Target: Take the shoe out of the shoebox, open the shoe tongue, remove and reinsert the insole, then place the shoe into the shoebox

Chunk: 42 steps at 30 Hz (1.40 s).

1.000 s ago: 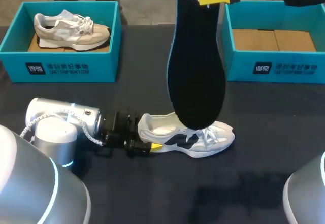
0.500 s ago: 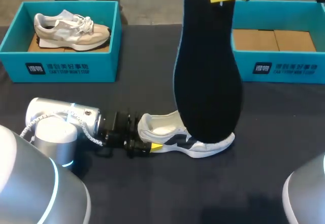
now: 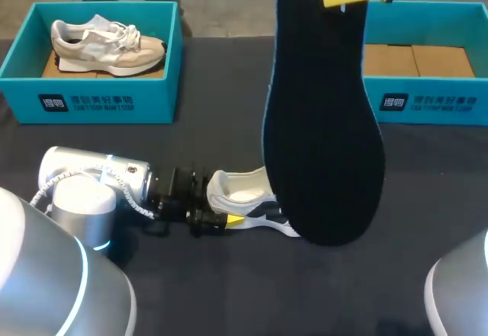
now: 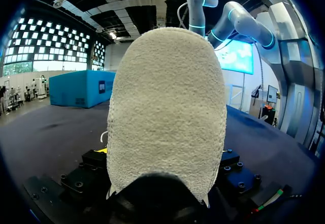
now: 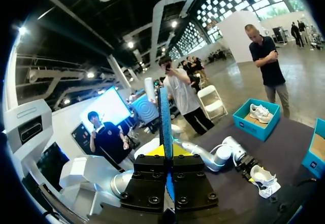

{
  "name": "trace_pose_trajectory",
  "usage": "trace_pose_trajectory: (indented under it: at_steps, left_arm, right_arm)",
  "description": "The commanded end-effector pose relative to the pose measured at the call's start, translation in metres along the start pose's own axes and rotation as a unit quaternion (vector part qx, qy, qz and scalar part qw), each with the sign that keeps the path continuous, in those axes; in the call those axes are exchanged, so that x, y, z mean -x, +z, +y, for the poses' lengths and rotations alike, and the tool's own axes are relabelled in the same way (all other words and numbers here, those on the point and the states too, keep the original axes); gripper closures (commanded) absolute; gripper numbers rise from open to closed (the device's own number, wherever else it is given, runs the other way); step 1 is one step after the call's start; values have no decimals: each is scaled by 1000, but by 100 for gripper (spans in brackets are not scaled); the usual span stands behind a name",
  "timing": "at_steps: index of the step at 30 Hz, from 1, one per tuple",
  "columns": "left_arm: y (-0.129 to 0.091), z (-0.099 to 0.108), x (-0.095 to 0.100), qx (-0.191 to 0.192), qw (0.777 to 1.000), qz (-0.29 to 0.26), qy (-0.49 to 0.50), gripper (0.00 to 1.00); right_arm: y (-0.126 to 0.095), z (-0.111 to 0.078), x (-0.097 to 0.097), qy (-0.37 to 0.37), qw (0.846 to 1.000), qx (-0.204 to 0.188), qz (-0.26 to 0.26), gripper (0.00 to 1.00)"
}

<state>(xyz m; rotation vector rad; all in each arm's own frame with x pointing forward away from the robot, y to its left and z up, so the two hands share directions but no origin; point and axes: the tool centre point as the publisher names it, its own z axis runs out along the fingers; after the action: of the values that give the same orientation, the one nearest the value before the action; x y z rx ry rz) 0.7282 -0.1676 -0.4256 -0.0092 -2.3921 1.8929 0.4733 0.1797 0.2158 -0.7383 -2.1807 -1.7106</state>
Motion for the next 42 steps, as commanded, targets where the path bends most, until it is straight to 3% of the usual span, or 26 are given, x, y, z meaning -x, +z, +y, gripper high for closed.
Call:
trace_pose_trajectory:
  at_steps: [1, 12, 21, 35, 37, 38, 42]
  left_arm:
    - [1, 0, -1, 0, 1000, -1, 0, 100]
    - [1, 0, -1, 0, 1000, -1, 0, 100]
    - [1, 0, -1, 0, 1000, -1, 0, 100]
    - [-1, -5, 3, -5, 1000, 0, 3, 100]
    - [-3, -8, 4, -6, 1000, 2, 1, 42]
    - [-5, -9, 5, -6, 1000, 3, 2, 0]
    - [-12, -13, 3, -12, 1000, -1, -2, 0]
  right_arm:
    - [5, 12, -9, 1, 1000, -4, -23, 100]
    - [5, 22, -10, 15, 1000, 7, -11, 100]
    - [10, 12, 4, 13, 1000, 11, 6, 100]
    - [10, 13, 5, 20, 1000, 12, 6, 100]
    - [10, 13, 5, 20, 1000, 12, 6, 100]
    - [10, 13, 5, 20, 1000, 12, 6, 100]
    - [10, 13, 5, 20, 1000, 12, 6, 100]
